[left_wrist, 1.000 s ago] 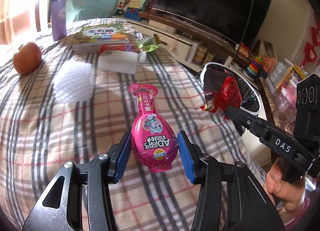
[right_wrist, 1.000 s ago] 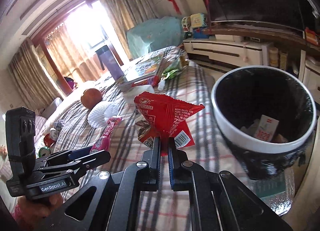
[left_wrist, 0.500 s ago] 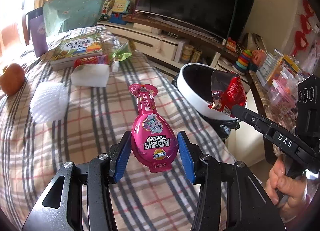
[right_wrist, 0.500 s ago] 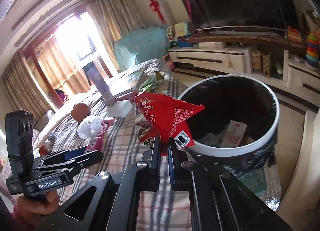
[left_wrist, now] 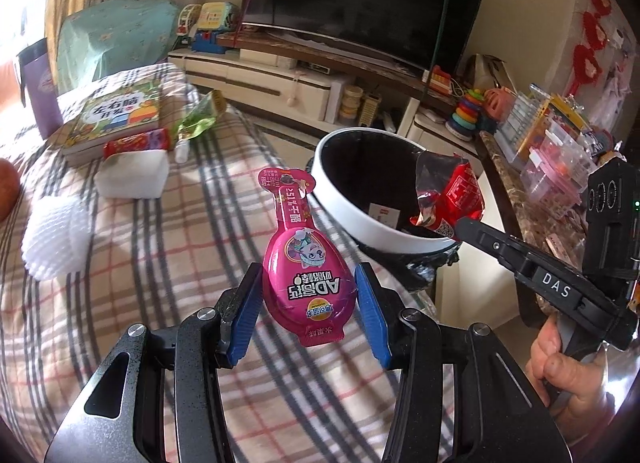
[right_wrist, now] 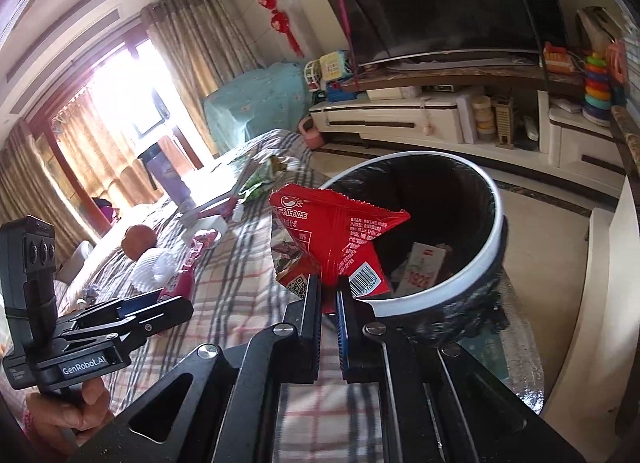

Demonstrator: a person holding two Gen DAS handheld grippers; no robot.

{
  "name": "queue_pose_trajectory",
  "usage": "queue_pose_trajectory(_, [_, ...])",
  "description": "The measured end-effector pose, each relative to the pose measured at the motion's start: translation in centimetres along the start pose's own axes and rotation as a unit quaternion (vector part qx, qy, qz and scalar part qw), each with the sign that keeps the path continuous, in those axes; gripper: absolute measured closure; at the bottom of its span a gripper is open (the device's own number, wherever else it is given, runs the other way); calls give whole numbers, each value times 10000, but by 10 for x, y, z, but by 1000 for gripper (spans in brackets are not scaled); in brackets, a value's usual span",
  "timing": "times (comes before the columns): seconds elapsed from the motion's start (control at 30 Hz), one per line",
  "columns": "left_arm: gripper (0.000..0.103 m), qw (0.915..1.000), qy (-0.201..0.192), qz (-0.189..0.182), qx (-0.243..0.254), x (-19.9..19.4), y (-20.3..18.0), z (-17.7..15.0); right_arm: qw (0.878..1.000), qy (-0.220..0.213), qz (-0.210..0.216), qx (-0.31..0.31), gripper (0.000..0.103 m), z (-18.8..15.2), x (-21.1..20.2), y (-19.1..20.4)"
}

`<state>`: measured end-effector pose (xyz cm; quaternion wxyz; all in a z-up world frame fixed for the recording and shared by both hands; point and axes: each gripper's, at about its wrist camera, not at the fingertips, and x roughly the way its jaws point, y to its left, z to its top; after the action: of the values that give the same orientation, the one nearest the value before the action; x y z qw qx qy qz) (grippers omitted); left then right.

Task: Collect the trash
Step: 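Carry the pink candy bottle and red snack bag over the trash bin with both tools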

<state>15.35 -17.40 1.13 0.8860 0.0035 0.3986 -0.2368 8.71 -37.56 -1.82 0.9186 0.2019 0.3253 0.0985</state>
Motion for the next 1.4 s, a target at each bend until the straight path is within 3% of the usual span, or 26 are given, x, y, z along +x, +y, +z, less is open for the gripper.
queue_pose_trajectory(0.77, [57,9989,-25,-198,433,28,-44,35,9996,-108,-263,76,97,19,-3,-27])
queue_pose_trajectory(1.4, [57,9983,45,-201,542,50,-58,49,9993,-79,-367,24,97,31,4,-36])
